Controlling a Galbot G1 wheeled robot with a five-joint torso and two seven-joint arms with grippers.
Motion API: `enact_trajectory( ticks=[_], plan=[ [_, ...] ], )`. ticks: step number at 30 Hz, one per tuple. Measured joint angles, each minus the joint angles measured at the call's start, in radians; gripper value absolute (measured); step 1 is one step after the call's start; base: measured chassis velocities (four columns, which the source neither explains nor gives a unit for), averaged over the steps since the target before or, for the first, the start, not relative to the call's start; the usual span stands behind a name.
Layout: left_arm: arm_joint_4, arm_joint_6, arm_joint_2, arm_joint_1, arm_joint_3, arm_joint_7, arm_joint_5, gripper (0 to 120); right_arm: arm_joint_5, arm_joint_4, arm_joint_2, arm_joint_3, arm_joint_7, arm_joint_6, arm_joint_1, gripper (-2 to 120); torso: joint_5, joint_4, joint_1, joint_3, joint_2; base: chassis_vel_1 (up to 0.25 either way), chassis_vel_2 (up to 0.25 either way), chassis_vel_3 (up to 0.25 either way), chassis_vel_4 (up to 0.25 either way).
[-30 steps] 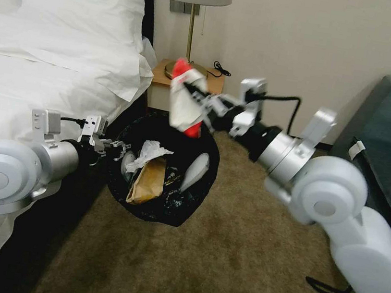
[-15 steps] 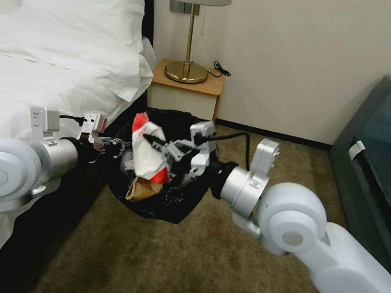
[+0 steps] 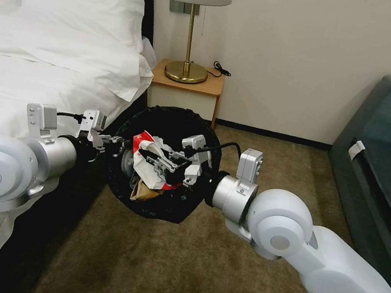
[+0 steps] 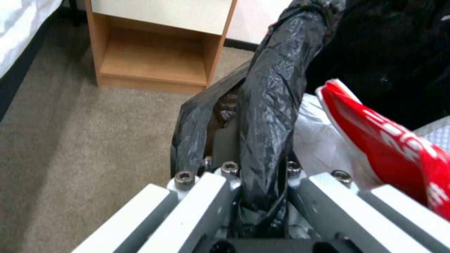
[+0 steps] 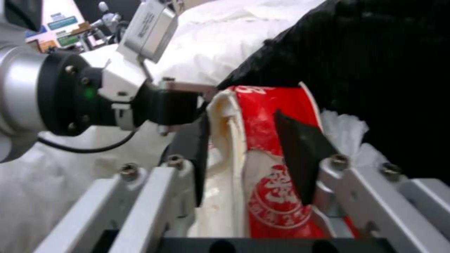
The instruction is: Pick up the trash bin, then pick up the garbage on the floor and place it into the trash bin.
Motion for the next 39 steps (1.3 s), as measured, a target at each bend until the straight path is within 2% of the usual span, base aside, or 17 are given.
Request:
enact_trajectory(
  ticks=[3, 5, 8, 10, 11, 13, 14, 16, 23, 29, 33, 35, 36, 38, 39],
  plan=[
    [-0.001, 0.000, -0.002, 0.002, -0.001, 0.000, 0.000, 1, -0.005, -0.003, 0.000, 0.001, -0.002, 0.003, -0.003, 45, 0.0000, 0.0000, 0.000, 0.000, 0.000, 0.000, 0.000, 0.000, 0.000],
    [-0.002, 0.000, -0.008, 0.009, -0.001, 0.003, 0.002, 1, -0.015, -0.008, 0.001, 0.009, -0.004, 0.008, -0.010, 59, 0.0000, 0.0000, 0.000, 0.000, 0.000, 0.000, 0.000, 0.000, 0.000],
    [-0.002, 0.000, -0.011, 0.010, 0.000, 0.005, 0.005, 1, -0.019, -0.011, 0.002, 0.014, -0.005, 0.009, -0.012, 65, 0.0000, 0.0000, 0.000, 0.000, 0.000, 0.000, 0.000, 0.000, 0.000],
    [0.002, 0.000, -0.012, 0.006, 0.004, 0.007, 0.008, 1, -0.027, -0.015, 0.003, 0.024, -0.006, 0.010, -0.014, 76, 0.0000, 0.0000, 0.000, 0.000, 0.000, 0.000, 0.000, 0.000, 0.000],
    [0.002, 0.000, -0.012, 0.006, 0.004, 0.007, 0.008, 1, -0.027, -0.015, 0.003, 0.024, -0.006, 0.010, -0.014, 76, 0.0000, 0.0000, 0.000, 0.000, 0.000, 0.000, 0.000, 0.000, 0.000],
    [0.005, 0.000, -0.010, 0.006, 0.004, 0.008, 0.010, 1, -0.032, -0.015, -0.002, 0.042, -0.008, 0.010, -0.014, 88, 0.0000, 0.0000, 0.000, 0.000, 0.000, 0.000, 0.000, 0.000, 0.000],
    [0.005, 0.000, -0.010, 0.006, 0.004, 0.008, 0.010, 1, -0.032, -0.015, -0.002, 0.042, -0.008, 0.010, -0.014, 88, 0.0000, 0.0000, 0.000, 0.000, 0.000, 0.000, 0.000, 0.000, 0.000],
    [0.005, 0.000, -0.006, 0.008, 0.004, 0.007, 0.010, 1, -0.030, -0.008, -0.006, 0.071, -0.008, 0.010, -0.014, 97, 0.0001, 0.0000, 0.000, 0.000, 0.000, 0.000, 0.000, 0.000, 0.000],
    [0.003, 0.000, -0.008, 0.030, -0.009, 0.002, 0.013, 1, -0.015, 0.026, -0.028, 0.166, -0.027, 0.024, -0.013, 100, 0.0001, 0.0000, 0.000, 0.000, 0.000, 0.000, 0.000, 0.000, 0.000],
    [0.000, 0.000, -0.012, 0.055, -0.017, -0.002, 0.025, 1, -0.009, 0.040, -0.053, 0.293, -0.101, 0.098, -0.021, 100, 0.0001, 0.0000, 0.000, 0.000, 0.000, 0.000, 0.000, 0.000, 0.000],
    [-0.006, 0.000, -0.014, 0.068, -0.028, -0.007, 0.027, 1, -0.019, 0.040, -0.070, 0.344, -0.078, 0.137, -0.038, 100, 0.0001, 0.0000, 0.000, 0.000, 0.000, 0.000, 0.000, 0.000, 0.000],
    [-0.019, 0.000, -0.011, 0.086, -0.042, -0.012, 0.027, 1, -0.089, 0.024, -0.101, 0.397, -0.025, 0.160, -0.088, 100, 0.0001, 0.0000, 0.000, 0.000, 0.000, 0.000, 0.000, 0.000, 0.000],
    [-0.019, 0.000, -0.011, 0.086, -0.042, -0.012, 0.027, 1, -0.089, 0.024, -0.101, 0.397, -0.025, 0.160, -0.088, 100, 0.0001, 0.0000, 0.000, 0.000, 0.000, 0.000, 0.000, 0.000, 0.000],
    [-0.030, 0.000, -0.010, 0.105, -0.051, -0.014, 0.035, 1, -0.200, 0.002, -0.125, 0.453, -0.009, 0.187, -0.162, 100, 0.0002, 0.0000, 0.000, 0.000, 0.000, 0.000, 0.000, 0.000, 0.000],
    [-0.030, 0.000, -0.010, 0.105, -0.051, -0.014, 0.035, 1, -0.200, 0.002, -0.125, 0.453, -0.009, 0.187, -0.162, 100, 0.0002, 0.0000, 0.000, 0.000, 0.000, 0.000, 0.000, 0.000, 0.000]
  ],
)
